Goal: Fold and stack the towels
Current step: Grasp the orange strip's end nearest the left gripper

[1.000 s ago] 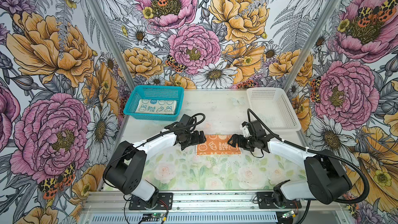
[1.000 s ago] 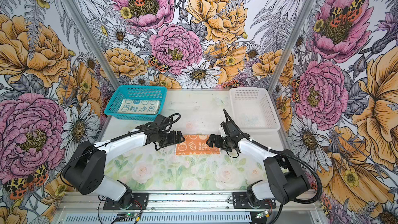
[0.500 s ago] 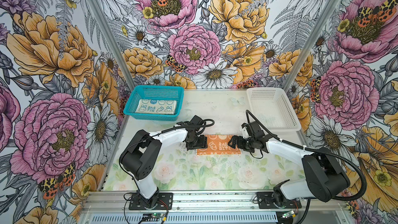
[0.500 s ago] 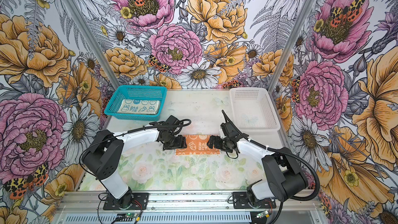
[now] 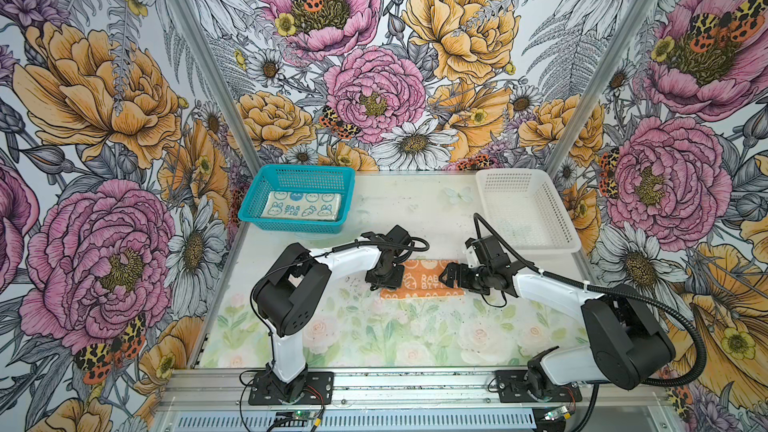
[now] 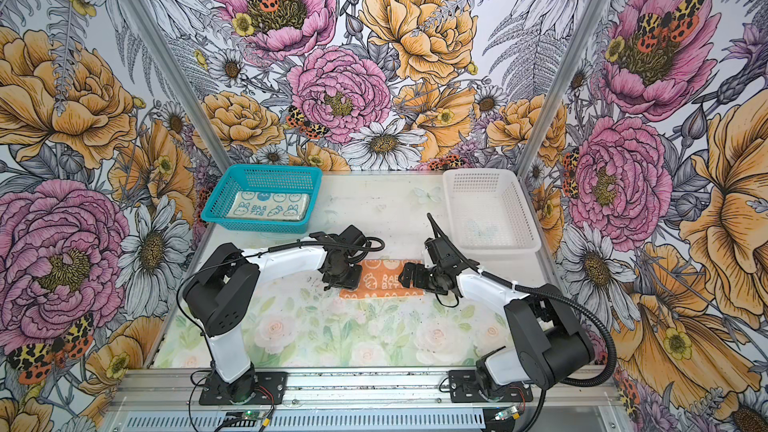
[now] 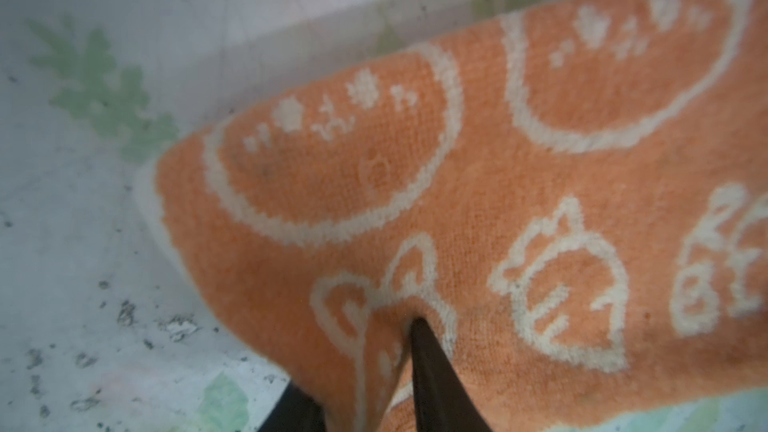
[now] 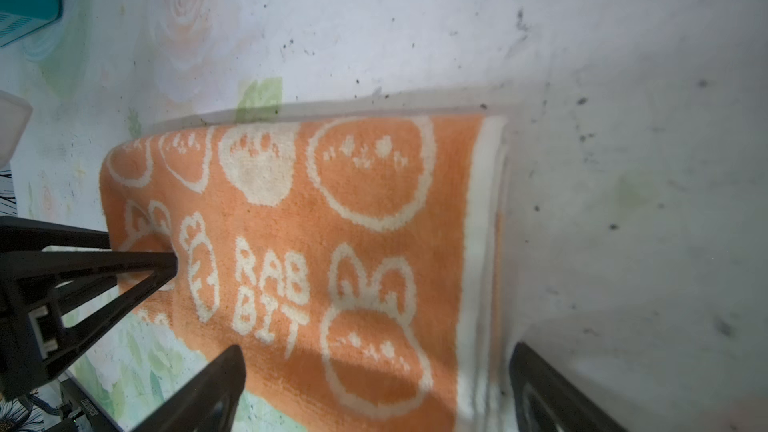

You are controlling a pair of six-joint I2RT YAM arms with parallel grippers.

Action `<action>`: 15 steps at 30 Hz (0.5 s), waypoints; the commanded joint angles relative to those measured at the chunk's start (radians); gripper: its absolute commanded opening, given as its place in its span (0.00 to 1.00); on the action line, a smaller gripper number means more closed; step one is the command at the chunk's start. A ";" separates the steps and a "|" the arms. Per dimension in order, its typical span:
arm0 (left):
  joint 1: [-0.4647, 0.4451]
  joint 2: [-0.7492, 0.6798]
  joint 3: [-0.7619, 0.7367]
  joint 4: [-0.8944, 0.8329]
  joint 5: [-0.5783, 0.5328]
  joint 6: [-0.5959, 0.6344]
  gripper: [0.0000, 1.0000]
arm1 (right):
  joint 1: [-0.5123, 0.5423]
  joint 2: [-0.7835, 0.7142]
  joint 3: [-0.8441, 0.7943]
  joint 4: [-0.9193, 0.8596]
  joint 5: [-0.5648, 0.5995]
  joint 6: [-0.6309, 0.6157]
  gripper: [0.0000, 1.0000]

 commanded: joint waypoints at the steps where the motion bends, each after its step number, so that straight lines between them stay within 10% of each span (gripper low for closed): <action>1: -0.004 0.037 -0.012 -0.042 -0.068 0.021 0.25 | 0.012 0.002 -0.017 0.027 -0.003 0.007 0.99; 15: 0.020 0.050 0.163 -0.209 -0.213 0.113 0.00 | 0.016 -0.014 -0.006 0.064 -0.004 0.010 0.99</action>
